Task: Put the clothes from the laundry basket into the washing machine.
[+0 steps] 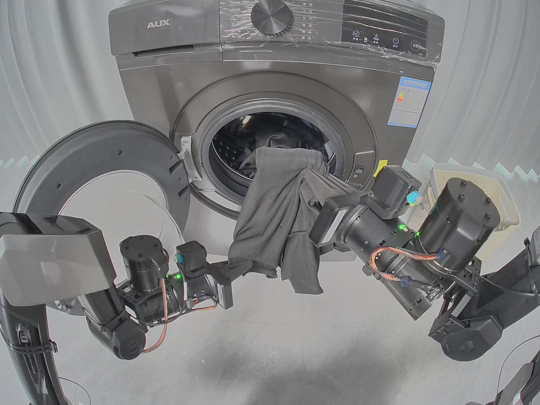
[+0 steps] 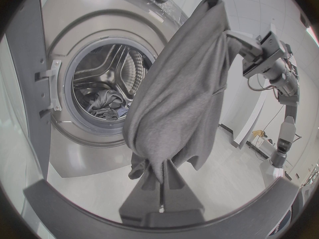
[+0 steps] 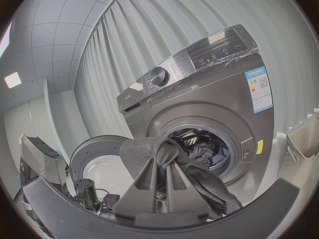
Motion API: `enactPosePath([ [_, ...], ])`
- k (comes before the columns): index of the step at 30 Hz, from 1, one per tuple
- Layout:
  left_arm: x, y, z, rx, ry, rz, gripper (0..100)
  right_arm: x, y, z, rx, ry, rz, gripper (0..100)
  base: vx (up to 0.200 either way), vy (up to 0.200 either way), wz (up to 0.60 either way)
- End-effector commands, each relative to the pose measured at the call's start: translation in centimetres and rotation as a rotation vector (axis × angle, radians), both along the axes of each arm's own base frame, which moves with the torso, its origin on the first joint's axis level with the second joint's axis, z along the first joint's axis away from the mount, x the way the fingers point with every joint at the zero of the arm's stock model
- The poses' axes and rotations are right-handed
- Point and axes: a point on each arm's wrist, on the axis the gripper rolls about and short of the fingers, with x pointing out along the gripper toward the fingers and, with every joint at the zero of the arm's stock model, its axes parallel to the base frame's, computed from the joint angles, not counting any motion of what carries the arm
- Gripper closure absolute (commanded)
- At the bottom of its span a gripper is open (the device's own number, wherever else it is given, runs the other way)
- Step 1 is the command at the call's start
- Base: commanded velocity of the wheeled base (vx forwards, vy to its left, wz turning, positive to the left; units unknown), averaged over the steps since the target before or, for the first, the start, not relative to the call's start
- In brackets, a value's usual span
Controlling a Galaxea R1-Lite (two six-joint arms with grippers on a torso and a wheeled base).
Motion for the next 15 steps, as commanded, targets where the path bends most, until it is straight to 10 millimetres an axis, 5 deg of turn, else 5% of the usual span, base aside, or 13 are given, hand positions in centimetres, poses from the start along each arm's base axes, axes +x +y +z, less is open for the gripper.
enactPosePath([
  [1, -3.5, 0.8, 1.0, 0.017, 0.003, -0.034, 100, 0.3, 0.0, -0.8, -0.021, 0.016, 0.011, 100, 0.000, 0.000, 0.00],
  [2, -4.2, 1.0, 1.2, 0.021, 0.011, -0.040, 100, 0.3, -0.1, -1.1, -0.029, 0.021, 0.015, 100, 0.000, 0.000, 0.00],
  [3, -4.2, 1.0, 1.2, 0.021, 0.011, -0.040, 100, 0.3, -0.1, -1.1, -0.029, 0.021, 0.015, 0, 0.000, 0.000, 0.00],
  [8, -8.0, 1.7, 4.2, -0.015, -0.041, -0.086, 100, 0.4, 0.0, -2.5, -0.058, 0.050, 0.019, 0, 0.000, 0.000, 0.00],
  [15, -10.2, 2.3, 8.3, -0.111, -0.166, -0.101, 100, -0.1, 0.2, -4.8, -0.125, 0.106, 0.037, 0, 0.000, 0.000, 0.00],
])
